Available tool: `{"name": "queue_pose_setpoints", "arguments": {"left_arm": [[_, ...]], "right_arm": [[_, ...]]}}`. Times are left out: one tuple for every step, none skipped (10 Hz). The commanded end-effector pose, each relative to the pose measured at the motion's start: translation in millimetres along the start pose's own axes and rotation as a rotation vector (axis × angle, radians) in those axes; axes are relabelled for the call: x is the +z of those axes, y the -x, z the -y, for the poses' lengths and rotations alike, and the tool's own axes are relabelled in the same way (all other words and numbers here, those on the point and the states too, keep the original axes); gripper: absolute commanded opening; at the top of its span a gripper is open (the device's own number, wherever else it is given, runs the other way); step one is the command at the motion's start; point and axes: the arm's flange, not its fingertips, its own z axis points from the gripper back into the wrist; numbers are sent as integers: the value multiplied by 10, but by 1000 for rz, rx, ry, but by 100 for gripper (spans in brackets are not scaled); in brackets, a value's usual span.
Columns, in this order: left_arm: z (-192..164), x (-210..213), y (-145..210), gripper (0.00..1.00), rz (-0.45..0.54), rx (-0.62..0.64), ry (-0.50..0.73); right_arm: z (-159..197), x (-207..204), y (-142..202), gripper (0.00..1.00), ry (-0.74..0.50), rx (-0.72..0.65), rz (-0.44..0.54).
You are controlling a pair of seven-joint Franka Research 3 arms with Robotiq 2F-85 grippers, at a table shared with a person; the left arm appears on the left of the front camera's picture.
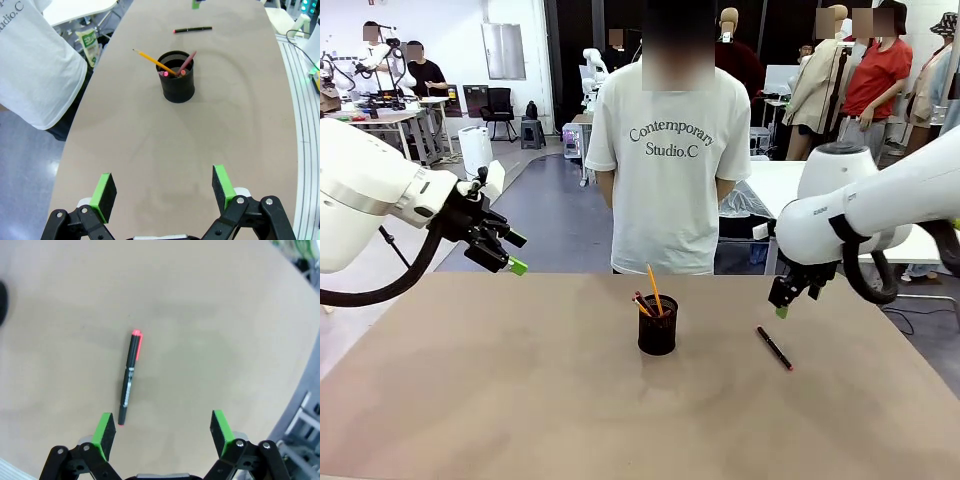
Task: Place the pens into the pen holder.
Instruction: Pick up a writing instrument from the table and place it into the Pen holder.
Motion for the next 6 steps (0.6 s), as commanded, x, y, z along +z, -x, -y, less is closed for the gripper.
{"name": "queue_pose_setpoints", "arguments": {"left_arm": [[-1, 25, -7, 100, -9, 7, -5], [-1, 25, -7, 100, -9, 7, -5], [-1, 25, -7, 100, -9, 7, -5], [-1, 25, -7, 100, -9, 7, -5], [-1, 25, -7, 100, -9, 7, -5], [-1, 25, -7, 100, -9, 7, -5]], "right_arm": [[-13, -71, -315, 100, -9, -129, -26], [-55, -193, -380, 100, -16, -144, -46], [-110, -316, -382, 100, -15, -180, -77], [-133, -400, -391, 100, -48, -173, -95], [-159, -465, -385, 100, -54, -171, -104], [-180, -513, -392, 100, -61, -159, -114]]}}
